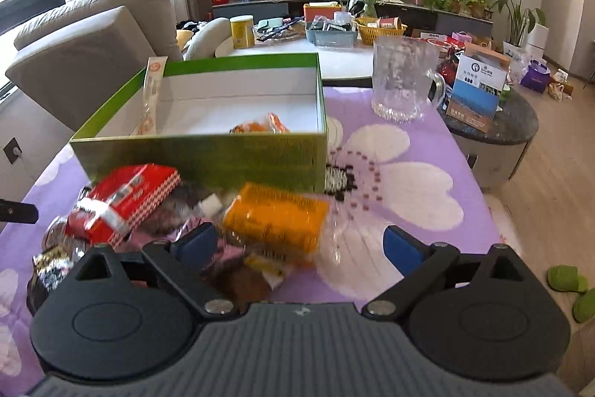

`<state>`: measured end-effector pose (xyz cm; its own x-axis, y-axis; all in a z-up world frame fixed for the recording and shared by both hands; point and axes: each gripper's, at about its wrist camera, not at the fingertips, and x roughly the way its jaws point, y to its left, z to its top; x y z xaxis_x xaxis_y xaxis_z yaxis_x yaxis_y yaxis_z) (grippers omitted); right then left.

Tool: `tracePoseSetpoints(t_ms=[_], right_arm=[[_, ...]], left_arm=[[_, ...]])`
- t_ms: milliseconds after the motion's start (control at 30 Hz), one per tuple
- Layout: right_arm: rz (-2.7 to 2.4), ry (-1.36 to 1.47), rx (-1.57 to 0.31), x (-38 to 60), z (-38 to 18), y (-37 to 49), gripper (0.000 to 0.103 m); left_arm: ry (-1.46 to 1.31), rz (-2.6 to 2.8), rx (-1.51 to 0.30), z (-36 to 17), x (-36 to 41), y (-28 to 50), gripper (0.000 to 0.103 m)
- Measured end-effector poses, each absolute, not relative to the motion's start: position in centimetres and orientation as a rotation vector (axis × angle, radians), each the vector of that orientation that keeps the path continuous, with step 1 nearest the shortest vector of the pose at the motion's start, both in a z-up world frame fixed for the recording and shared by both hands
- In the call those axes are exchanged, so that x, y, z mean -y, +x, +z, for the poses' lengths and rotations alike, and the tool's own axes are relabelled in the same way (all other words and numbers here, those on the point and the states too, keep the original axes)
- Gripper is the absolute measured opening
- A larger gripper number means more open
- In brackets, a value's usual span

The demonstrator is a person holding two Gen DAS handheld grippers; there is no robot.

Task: Organize snacks
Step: 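Grasp the black packet with left tool while right tool grasps clear cookie bag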

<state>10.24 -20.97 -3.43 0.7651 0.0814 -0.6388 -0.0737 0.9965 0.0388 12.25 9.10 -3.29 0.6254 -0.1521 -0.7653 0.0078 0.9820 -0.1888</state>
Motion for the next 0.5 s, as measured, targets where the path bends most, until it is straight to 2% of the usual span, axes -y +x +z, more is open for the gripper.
tracePoseSetpoints(t_ms=[367,500], right_arm=[[0.087,-0.005,-0.653,21.3,-2.8,7.5,0.068],[0.100,-0.004,-0.630,21.4,-2.2,6.1,0.068]], left_arm=[[0.040,-0.238,-0.893,-5.2,-4.0,8.2,0.046],[0.059,-0.218,-0.889,-5.7,-3.8,8.3,0.053]])
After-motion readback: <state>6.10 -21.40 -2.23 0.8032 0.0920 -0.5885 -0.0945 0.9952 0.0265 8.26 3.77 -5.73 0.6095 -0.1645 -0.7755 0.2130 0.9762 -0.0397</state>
